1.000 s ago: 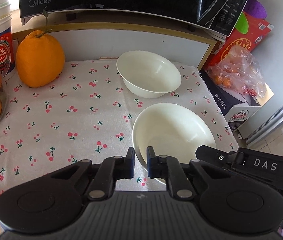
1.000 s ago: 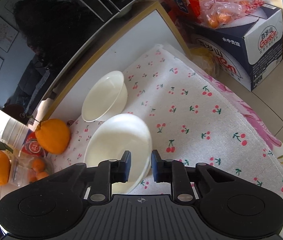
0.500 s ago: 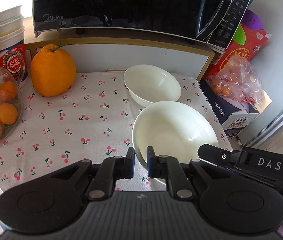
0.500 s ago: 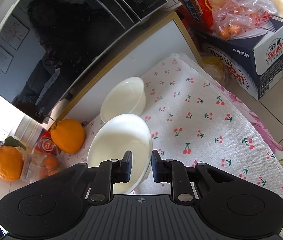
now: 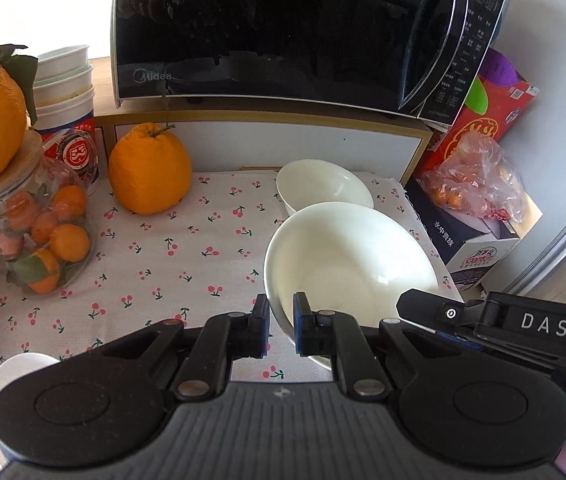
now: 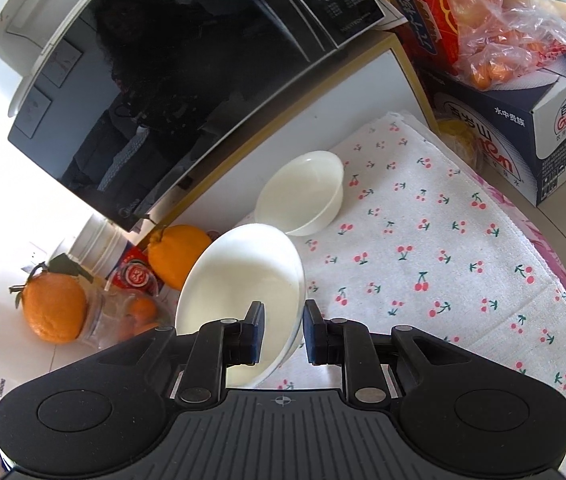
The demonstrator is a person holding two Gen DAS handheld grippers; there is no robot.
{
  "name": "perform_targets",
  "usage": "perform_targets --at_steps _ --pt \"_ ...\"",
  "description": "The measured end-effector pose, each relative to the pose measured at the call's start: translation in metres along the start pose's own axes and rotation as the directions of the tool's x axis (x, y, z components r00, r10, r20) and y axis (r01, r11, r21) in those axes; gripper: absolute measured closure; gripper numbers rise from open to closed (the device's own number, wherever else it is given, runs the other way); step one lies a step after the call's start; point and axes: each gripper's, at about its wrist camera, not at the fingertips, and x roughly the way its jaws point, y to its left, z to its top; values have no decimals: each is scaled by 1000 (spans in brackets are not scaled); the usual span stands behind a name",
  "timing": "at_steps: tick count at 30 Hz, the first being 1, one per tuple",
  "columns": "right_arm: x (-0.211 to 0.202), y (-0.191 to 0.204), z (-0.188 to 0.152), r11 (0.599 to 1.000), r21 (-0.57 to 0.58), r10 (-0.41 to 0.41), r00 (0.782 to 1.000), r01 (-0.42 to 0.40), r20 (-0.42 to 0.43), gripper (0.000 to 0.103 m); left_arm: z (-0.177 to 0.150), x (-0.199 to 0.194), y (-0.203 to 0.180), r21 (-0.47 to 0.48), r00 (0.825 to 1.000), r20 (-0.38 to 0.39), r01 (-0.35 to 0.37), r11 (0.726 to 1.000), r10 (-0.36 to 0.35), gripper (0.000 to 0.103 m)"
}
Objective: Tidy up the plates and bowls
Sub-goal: 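Carry the cream bowl with both tools onto the white bowl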
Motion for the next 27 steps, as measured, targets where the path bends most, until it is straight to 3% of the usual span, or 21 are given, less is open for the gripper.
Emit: perform_targets --at_steps 15,27 --pt "-10 42 -21 998 -40 52 996 -55 -73 82 -18 -44 31 -28 999 7 -45 999 45 92" --pt "2 79 -54 991 -122 35 988 -53 -148 82 -40 -63 72 -70 999 -9 -52 996 52 91"
